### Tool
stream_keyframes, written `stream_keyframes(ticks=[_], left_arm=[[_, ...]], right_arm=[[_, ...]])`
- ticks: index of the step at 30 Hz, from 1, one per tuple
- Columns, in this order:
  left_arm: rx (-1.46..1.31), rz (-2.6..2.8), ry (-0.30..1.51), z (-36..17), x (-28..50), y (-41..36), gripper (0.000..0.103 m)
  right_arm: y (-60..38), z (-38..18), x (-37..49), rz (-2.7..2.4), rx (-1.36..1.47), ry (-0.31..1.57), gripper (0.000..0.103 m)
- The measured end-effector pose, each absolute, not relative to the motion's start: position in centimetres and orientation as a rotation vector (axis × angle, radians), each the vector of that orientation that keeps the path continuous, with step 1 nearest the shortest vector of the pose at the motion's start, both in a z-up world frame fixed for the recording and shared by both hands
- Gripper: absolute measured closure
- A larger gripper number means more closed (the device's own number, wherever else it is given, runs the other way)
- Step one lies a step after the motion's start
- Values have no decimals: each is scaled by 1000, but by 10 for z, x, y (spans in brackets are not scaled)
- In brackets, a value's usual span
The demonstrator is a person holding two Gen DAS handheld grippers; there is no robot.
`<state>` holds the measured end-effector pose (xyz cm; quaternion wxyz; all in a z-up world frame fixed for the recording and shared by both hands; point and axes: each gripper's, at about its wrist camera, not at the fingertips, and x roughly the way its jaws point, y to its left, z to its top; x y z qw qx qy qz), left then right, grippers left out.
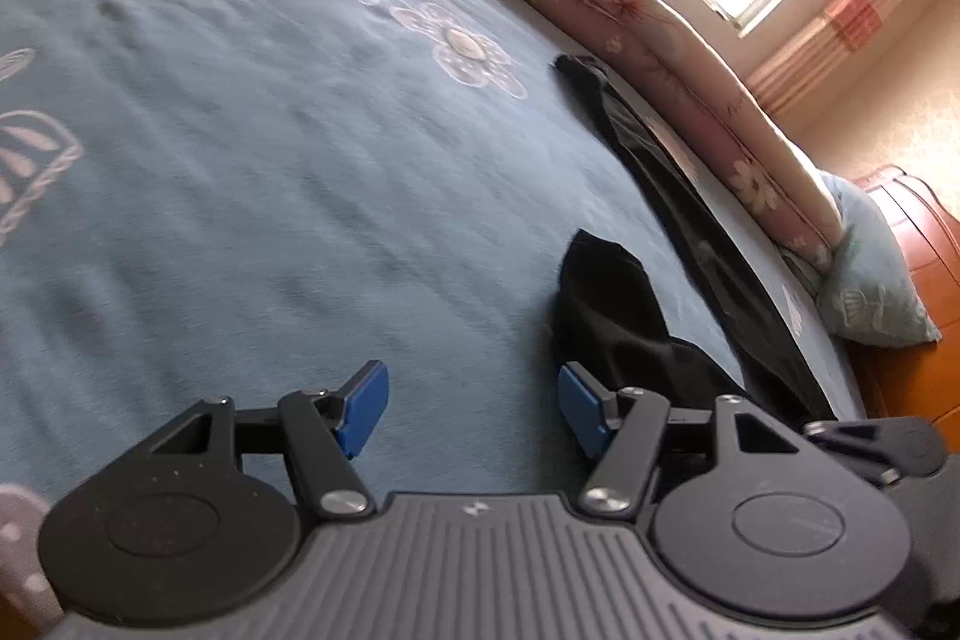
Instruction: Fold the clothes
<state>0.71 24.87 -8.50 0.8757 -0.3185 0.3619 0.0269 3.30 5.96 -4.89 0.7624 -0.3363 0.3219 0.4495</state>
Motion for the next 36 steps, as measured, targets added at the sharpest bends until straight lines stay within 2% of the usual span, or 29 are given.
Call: stream_keyframes(ticks=[4,6,12,15,17,21,22,23,27,28,29,31,36], left_arm=[[-655,3,766,-85,19,234,40],[-648,-19,774,-84,26,227,40],[-620,-41,774,-79,40,204,40],[-635,-23,769,-75,39,201,40],[-633,-8,766,-71,36,201,40],[-617,47,760,-64,25,202,40],[-622,57,757,-63,21,203,40],[-627,65,755,-62,17,204,40],[-631,88,767,-65,7,209,40],[-630,93,772,-65,6,210,40],[-630,98,776,-66,5,211,40],[-634,100,778,-68,6,213,40],[-634,53,781,-70,23,208,40]], right_arm=[[14,-27,54,828,-602,740,94],[-11,-20,65,733,-534,770,100],[-81,-14,86,523,-398,830,100],[-85,-14,82,586,-394,816,87],[-63,-17,73,704,-429,778,74],[-7,-33,47,1009,-521,721,62],[9,-40,40,1078,-558,713,55],[23,-48,34,1124,-597,703,52],[63,-81,15,1180,-776,657,51],[67,-87,13,1176,-812,650,53],[68,-90,12,1168,-832,646,63],[60,-82,18,1116,-793,647,98],[17,-47,44,936,-631,666,99]])
